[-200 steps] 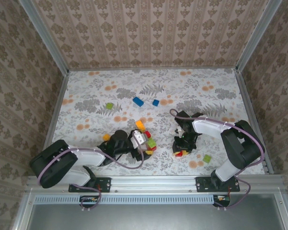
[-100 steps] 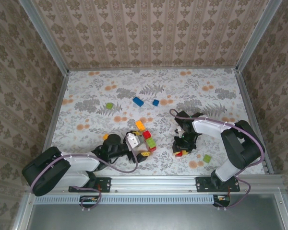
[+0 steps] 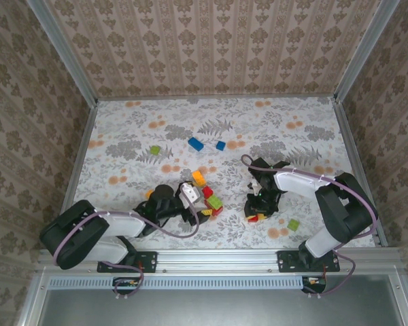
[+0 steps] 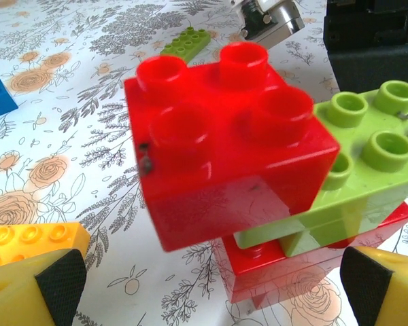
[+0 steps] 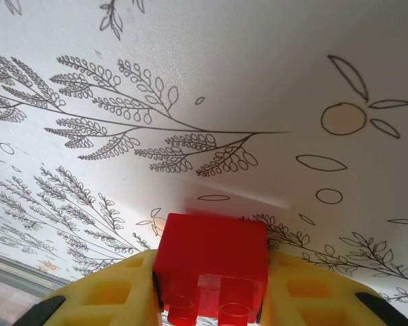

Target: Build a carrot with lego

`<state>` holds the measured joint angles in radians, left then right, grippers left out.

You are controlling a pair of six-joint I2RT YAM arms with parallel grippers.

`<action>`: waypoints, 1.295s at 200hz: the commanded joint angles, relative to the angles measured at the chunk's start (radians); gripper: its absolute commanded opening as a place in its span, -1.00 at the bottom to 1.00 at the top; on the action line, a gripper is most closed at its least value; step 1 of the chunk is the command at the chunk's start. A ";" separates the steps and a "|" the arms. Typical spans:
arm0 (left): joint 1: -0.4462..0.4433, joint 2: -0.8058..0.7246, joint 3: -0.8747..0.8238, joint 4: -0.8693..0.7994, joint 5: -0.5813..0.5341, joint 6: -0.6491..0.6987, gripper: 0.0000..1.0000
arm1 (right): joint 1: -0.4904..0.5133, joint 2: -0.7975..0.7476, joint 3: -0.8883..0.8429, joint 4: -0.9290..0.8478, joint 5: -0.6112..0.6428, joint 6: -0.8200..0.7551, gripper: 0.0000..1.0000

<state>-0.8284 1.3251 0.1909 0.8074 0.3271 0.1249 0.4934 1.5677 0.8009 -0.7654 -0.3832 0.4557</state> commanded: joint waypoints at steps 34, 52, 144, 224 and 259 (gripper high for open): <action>0.006 0.001 0.065 -0.034 0.076 0.043 0.99 | 0.008 0.015 -0.026 0.065 -0.004 0.001 -0.34; 0.006 0.003 0.073 -0.041 0.090 0.049 0.99 | 0.008 0.017 -0.040 0.085 -0.012 0.007 -0.34; 0.006 -0.012 0.125 -0.109 0.185 0.087 0.90 | 0.010 0.020 -0.045 0.099 -0.022 0.002 -0.35; 0.006 -0.012 0.130 -0.116 0.229 0.090 0.46 | 0.011 0.023 -0.049 0.106 -0.026 0.005 -0.35; 0.006 -0.012 0.139 -0.129 0.254 0.094 0.24 | 0.011 0.023 -0.054 0.109 -0.027 0.005 -0.35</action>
<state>-0.8288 1.3247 0.2943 0.6949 0.5323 0.2043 0.4934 1.5639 0.7879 -0.7380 -0.4168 0.4564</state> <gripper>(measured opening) 0.665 0.328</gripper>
